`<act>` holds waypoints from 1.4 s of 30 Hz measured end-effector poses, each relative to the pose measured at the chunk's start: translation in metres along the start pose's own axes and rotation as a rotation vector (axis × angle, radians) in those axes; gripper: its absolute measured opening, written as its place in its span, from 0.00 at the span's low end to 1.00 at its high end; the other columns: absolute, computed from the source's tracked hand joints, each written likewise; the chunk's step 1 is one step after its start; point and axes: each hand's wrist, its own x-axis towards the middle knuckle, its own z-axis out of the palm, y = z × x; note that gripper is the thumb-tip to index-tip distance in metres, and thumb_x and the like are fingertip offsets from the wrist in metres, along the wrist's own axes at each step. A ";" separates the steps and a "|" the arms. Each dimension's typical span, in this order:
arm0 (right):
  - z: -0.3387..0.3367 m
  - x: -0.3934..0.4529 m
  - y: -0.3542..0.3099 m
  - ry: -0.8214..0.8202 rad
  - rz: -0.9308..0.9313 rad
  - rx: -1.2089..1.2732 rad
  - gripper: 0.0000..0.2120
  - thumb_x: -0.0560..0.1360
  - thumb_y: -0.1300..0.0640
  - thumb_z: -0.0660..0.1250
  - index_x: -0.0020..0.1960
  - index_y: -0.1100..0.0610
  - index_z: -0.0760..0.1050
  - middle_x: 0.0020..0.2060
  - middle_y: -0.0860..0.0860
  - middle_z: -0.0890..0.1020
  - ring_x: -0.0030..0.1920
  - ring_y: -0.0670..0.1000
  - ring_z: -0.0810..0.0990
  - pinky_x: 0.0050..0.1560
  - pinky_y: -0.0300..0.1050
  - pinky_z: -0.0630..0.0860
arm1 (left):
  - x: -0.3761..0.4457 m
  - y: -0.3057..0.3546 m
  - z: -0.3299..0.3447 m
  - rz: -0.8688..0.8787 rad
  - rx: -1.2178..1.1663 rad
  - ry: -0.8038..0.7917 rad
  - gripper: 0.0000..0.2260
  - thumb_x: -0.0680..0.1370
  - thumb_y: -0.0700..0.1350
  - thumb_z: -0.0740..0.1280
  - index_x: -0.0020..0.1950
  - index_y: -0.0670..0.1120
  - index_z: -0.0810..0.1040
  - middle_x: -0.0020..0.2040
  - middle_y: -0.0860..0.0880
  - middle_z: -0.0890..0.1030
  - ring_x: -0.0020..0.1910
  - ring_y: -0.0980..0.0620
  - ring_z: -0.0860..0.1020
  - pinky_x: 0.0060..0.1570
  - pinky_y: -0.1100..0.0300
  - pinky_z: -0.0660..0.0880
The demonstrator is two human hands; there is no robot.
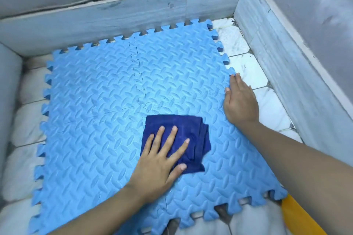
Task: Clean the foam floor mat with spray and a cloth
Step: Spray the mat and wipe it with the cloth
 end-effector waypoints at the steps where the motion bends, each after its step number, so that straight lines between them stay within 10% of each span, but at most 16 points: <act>1: -0.001 -0.001 -0.001 0.000 -0.002 -0.021 0.24 0.83 0.54 0.50 0.77 0.60 0.60 0.77 0.57 0.61 0.76 0.55 0.62 0.76 0.56 0.57 | -0.019 0.015 0.004 0.057 0.011 0.005 0.26 0.81 0.61 0.49 0.77 0.57 0.55 0.78 0.45 0.54 0.76 0.37 0.53 0.69 0.41 0.54; 13: -0.004 -0.002 -0.015 -0.180 0.187 -0.153 0.25 0.83 0.47 0.42 0.80 0.50 0.46 0.79 0.51 0.53 0.78 0.59 0.53 0.75 0.63 0.49 | 0.001 0.019 0.002 0.048 0.010 0.024 0.25 0.80 0.56 0.50 0.78 0.56 0.52 0.79 0.48 0.53 0.77 0.44 0.51 0.74 0.46 0.48; 24: -0.010 -0.011 -0.025 -0.158 0.163 -0.067 0.23 0.84 0.51 0.47 0.78 0.54 0.54 0.78 0.55 0.55 0.77 0.61 0.53 0.72 0.70 0.49 | -0.151 -0.095 0.007 -0.700 -0.165 0.066 0.28 0.76 0.57 0.39 0.77 0.57 0.46 0.78 0.52 0.44 0.77 0.48 0.40 0.74 0.52 0.39; 29: -0.015 -0.026 -0.009 -0.219 0.002 -0.090 0.24 0.84 0.52 0.49 0.78 0.57 0.54 0.78 0.57 0.54 0.77 0.63 0.51 0.72 0.69 0.49 | -0.125 -0.009 0.014 -0.135 -0.089 0.054 0.28 0.74 0.52 0.56 0.75 0.52 0.61 0.75 0.46 0.66 0.75 0.41 0.59 0.69 0.47 0.55; 33: -0.015 -0.029 -0.019 -0.260 0.061 -0.155 0.25 0.84 0.53 0.47 0.79 0.54 0.48 0.79 0.55 0.49 0.78 0.62 0.47 0.74 0.67 0.49 | -0.066 0.046 0.019 0.207 -0.006 -0.026 0.24 0.80 0.59 0.52 0.76 0.58 0.57 0.78 0.48 0.58 0.76 0.41 0.55 0.72 0.46 0.50; 42: -0.003 -0.044 -0.029 -0.130 0.112 -0.133 0.25 0.83 0.59 0.50 0.79 0.53 0.53 0.79 0.55 0.53 0.78 0.60 0.50 0.74 0.66 0.47 | -0.084 -0.099 0.006 -0.553 -0.106 0.130 0.29 0.76 0.58 0.44 0.78 0.56 0.47 0.79 0.51 0.46 0.78 0.49 0.46 0.75 0.50 0.44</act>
